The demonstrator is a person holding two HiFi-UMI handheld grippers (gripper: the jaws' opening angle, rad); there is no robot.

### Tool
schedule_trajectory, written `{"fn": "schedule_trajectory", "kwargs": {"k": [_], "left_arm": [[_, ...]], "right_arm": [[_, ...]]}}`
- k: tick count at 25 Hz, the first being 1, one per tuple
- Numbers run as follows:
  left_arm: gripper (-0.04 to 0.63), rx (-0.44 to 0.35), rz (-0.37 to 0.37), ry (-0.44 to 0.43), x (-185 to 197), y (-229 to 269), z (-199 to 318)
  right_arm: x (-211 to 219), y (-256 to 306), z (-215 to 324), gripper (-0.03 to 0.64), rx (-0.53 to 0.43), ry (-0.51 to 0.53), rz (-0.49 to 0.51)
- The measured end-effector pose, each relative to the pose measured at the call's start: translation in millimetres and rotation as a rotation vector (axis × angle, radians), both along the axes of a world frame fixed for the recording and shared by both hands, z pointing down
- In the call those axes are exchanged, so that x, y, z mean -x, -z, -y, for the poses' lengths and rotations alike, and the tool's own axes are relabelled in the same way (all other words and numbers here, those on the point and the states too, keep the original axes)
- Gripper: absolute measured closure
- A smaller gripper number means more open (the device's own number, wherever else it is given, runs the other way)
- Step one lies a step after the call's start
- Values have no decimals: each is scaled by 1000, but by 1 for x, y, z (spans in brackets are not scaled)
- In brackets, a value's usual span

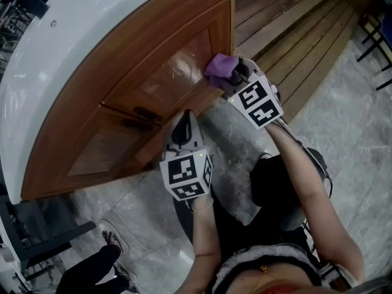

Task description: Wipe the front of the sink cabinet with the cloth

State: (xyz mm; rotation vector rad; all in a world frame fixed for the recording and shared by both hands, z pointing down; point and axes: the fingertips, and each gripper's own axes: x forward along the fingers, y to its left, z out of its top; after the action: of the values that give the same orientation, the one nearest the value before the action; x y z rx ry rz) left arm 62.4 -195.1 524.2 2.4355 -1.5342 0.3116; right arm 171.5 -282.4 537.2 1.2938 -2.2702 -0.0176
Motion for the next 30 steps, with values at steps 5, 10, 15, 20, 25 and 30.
{"fn": "schedule_trajectory", "kwargs": {"k": [5, 10, 15, 20, 25, 30], "left_arm": [[594, -1, 5, 3, 3, 0, 1], [595, -6, 4, 3, 2, -1, 0], [595, -2, 0, 2, 1, -4, -2], [595, 1, -7, 13, 4, -6, -3], [595, -1, -6, 22, 8, -6, -4], [595, -1, -13, 27, 10, -6, -5]], "right_arm": [[1, 0, 1, 433, 6, -1, 3], [1, 0, -1, 433, -4, 3, 4], [0, -1, -3, 433, -14, 10, 7], [1, 0, -3, 433, -10, 18, 9], [5, 1, -9, 433, -16, 34, 6], [19, 2, -22, 433, -2, 79, 8]]}}
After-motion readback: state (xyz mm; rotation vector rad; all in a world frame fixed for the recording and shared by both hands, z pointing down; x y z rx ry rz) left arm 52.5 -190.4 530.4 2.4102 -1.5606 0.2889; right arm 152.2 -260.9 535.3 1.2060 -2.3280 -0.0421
